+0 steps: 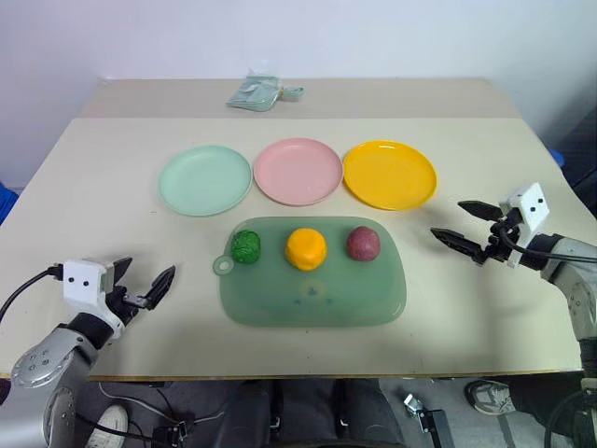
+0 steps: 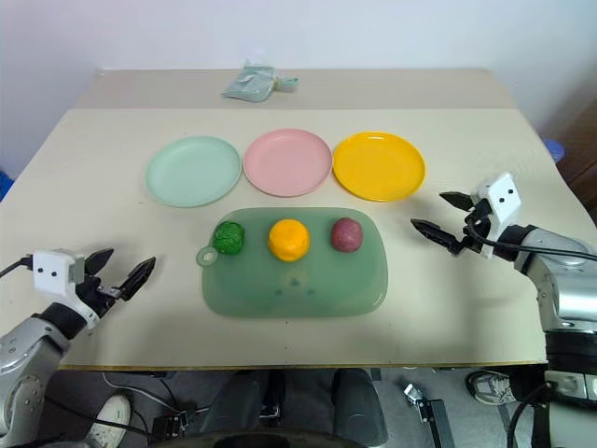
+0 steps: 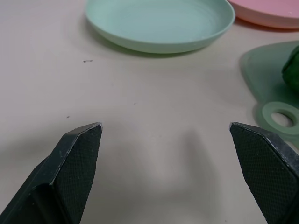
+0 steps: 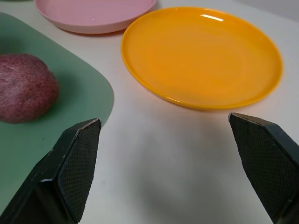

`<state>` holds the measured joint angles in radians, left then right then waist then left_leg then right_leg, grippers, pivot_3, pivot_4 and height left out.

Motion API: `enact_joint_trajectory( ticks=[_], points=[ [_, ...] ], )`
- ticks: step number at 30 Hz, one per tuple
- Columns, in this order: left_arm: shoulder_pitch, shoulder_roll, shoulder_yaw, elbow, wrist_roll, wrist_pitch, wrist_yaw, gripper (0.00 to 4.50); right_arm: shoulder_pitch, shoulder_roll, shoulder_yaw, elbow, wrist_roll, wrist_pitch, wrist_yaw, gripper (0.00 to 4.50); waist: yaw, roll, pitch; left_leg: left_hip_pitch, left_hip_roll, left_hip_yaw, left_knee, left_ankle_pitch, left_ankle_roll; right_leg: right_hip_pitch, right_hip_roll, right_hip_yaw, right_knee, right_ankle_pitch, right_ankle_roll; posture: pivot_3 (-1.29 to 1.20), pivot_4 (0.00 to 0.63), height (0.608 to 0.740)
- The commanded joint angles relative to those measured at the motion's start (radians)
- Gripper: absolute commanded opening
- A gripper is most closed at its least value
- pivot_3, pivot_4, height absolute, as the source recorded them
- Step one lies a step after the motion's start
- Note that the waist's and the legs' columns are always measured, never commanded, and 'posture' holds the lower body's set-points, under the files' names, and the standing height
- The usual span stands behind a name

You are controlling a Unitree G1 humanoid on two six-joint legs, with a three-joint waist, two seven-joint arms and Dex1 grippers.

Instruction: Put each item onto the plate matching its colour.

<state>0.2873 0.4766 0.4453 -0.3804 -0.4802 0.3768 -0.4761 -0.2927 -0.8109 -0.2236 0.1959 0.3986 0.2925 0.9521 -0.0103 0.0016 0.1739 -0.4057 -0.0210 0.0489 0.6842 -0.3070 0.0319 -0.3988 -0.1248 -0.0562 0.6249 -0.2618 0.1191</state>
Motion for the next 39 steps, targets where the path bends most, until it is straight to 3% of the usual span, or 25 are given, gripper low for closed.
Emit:
enact_joint_trajectory(
  ticks=[1,20,25,29,34,39],
  points=[
    [0.018,-0.016,0.012,-0.058,0.006,-0.022,0.02,4.5,-0.041,0.004,0.005,0.014,-0.013,-0.024,0.007,4.46,-0.001,0.0,0.0,0.0,0.0,0.0,0.0,0.0,0.0,0.0,0.0,0.0,0.0,0.0,0.0,0.0,0.15,0.74],
    [-0.089,0.018,-0.011,0.036,0.013,-0.015,-0.024,4.5,0.029,0.052,-0.033,-0.133,-0.02,-0.036,-0.099,4.46,-0.001,0.0,0.0,0.0,0.0,0.0,0.0,0.0,0.0,0.0,0.001,0.0,0.0,0.0,0.0,0.0,0.15,0.74],
    [-0.178,0.071,-0.052,0.062,-0.038,0.034,-0.111,4.5,0.132,0.027,-0.099,-0.239,0.015,-0.007,-0.092,4.46,0.013,0.0,0.0,-0.001,-0.001,0.0,0.0,0.0,0.0,0.0,0.0,-0.001,0.001,0.0,0.0,0.0,0.15,0.74],
    [-0.231,0.125,-0.122,0.074,-0.098,0.069,-0.258,4.5,0.284,-0.014,-0.177,-0.361,0.091,0.051,-0.007,4.46,0.022,0.0,0.0,-0.001,0.0,0.0,0.0,0.0,0.0,0.0,0.001,-0.001,0.001,0.0,0.0,0.0,0.15,0.74],
    [-0.283,0.18,-0.266,0.083,-0.061,0.051,-0.396,4.5,0.468,-0.006,-0.204,-0.566,0.16,0.108,0.025,4.46,0.022,0.001,0.0,0.0,0.0,0.0,0.0,0.0,0.0,0.001,0.001,0.0,0.0,0.0,0.0,0.0,0.15,0.74],
    [-0.382,0.164,-0.354,0.171,0.023,-0.006,-0.402,4.5,0.554,0.038,-0.189,-0.667,0.162,0.113,-0.013,4.46,0.023,0.001,-0.001,0.001,0.0,-0.001,0.0,0.0,0.0,0.001,0.001,0.0,0.001,0.0,0.0,0.0,0.15,0.74]
  ],
)
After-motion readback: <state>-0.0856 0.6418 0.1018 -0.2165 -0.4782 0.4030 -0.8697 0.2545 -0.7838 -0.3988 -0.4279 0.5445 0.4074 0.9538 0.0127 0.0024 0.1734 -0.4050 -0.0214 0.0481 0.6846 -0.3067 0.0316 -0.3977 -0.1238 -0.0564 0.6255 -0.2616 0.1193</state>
